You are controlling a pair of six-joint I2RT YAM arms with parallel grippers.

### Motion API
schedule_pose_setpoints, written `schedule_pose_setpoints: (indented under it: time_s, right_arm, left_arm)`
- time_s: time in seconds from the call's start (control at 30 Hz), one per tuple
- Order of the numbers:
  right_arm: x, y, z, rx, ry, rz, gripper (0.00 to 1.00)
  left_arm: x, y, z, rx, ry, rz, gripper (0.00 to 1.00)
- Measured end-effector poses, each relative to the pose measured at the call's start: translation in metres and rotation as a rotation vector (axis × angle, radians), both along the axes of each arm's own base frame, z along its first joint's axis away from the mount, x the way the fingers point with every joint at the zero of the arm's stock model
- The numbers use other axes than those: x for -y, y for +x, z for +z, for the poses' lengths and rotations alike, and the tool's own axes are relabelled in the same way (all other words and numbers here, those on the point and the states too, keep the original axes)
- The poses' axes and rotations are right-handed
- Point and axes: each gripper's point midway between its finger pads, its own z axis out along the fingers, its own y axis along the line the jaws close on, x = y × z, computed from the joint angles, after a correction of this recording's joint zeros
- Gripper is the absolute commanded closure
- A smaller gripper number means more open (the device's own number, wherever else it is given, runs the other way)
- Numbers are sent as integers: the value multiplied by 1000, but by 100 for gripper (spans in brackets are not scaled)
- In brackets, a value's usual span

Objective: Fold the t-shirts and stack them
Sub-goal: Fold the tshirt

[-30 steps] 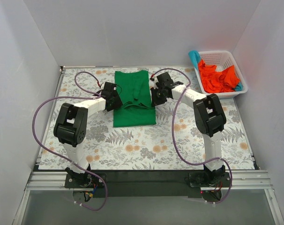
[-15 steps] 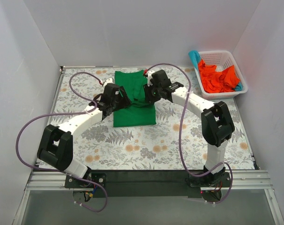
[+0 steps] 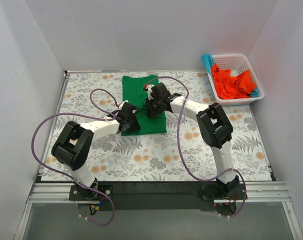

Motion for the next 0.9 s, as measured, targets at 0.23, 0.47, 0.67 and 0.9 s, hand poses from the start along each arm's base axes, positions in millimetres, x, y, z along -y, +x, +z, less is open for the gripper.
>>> schedule_pose_setpoints:
  time_s: [0.23, 0.47, 0.67, 0.9]
  right_arm:
    - [8, 61, 4, 42, 46, -78, 74]
    - [36, 57, 33, 48, 94, -104, 68]
    - [31, 3, 82, 24, 239, -11, 67]
    - [23, -7, 77, -71, 376, 57, 67]
  left_arm:
    - [3, -22, -1, -24, -73, -5, 75]
    - [-2, -72, 8, -93, -114, -42, 56]
    - [-12, -52, 40, -14, -138, 16, 58]
    - [-47, 6, 35, 17, -150, 153, 73]
